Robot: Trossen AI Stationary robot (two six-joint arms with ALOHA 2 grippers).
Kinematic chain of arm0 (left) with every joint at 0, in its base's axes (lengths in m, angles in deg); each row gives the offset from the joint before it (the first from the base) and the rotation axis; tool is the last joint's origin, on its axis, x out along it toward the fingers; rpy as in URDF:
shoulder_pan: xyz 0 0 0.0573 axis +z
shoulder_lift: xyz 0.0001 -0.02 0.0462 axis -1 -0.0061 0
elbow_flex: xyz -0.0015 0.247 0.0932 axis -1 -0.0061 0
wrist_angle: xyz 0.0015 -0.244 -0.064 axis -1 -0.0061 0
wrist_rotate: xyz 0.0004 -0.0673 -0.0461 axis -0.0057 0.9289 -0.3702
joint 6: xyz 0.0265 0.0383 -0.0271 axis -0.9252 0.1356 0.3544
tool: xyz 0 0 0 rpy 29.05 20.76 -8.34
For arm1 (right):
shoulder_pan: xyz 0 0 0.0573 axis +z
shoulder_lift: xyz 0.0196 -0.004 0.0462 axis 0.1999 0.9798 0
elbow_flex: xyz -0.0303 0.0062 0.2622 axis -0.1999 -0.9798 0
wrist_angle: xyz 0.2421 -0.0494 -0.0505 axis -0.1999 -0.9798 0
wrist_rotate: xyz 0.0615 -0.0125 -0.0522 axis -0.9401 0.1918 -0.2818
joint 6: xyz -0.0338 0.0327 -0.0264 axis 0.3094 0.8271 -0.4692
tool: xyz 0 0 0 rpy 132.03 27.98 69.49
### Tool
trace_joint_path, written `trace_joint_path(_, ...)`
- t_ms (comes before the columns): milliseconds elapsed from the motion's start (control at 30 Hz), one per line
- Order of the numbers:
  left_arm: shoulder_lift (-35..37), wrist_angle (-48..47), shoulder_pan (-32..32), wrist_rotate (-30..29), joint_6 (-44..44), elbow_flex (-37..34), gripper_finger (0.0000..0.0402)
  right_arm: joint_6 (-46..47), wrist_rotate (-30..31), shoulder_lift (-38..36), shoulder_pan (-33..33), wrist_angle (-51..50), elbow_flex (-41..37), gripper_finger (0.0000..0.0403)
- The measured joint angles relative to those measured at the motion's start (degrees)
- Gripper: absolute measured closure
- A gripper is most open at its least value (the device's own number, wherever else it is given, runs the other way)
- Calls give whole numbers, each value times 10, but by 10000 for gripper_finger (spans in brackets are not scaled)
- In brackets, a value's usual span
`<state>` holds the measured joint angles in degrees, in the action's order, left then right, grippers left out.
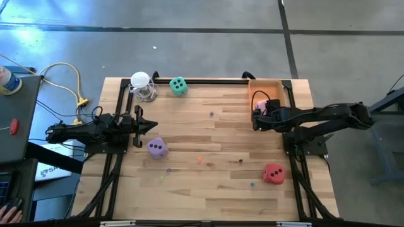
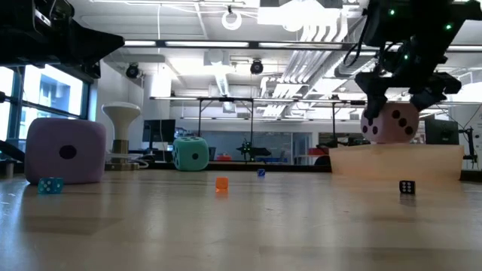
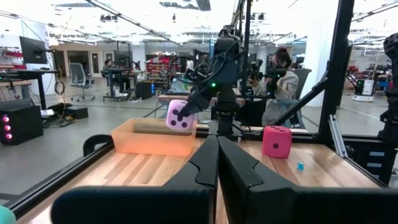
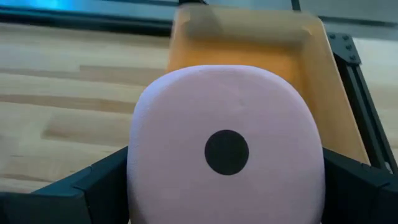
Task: Pick & Place Dice
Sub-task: Put the pink large die into the orange bin
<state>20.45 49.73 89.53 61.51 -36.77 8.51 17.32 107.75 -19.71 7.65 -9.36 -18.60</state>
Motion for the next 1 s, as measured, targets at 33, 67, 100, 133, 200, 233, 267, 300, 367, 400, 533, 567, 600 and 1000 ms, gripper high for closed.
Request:
trace_joint_path(33,0,0,0,0,0,0,401,0,-5,0,-4,6,-5,30)
trace_joint_path(67,0,0,0,0,0,0,401,-2,-10,0,-7,14,-9,30)
trace_joint_path(100,0,0,0,0,0,0,401,-3,-16,0,-10,21,-14,30)
trace_joint_path(133,0,0,0,0,0,0,401,-7,-23,0,-12,27,-17,30)
trace_joint_path(200,0,0,0,0,0,0,401,-29,-27,0,-14,40,-21,30)
trace_joint_path(233,0,0,0,0,0,0,401,-47,-26,0,-14,48,-20,30)
trace_joint_path(267,0,0,0,0,0,0,401,-60,-23,0,-14,52,-20,30)
trace_joint_path(300,0,0,0,0,0,0,401,-67,-22,0,-14,54,-20,30)
trace_joint_path(367,0,0,0,0,0,0,401,-72,-21,0,-15,61,-20,30)
trace_joint_path(400,0,0,0,0,0,0,401,-72,-22,0,-15,63,-20,30)
trace_joint_path(533,0,0,0,0,0,0,401,-72,-21,0,-15,62,-20,18)
trace_joint_path(567,0,0,0,0,0,0,401,-74,-22,0,-15,60,-20,12)
trace_joint_path(600,0,0,0,0,0,0,401,-76,-24,0,-15,59,-20,8)
trace_joint_path(1000,0,0,0,0,0,0,401,-76,-22,0,-10,72,-20,8)
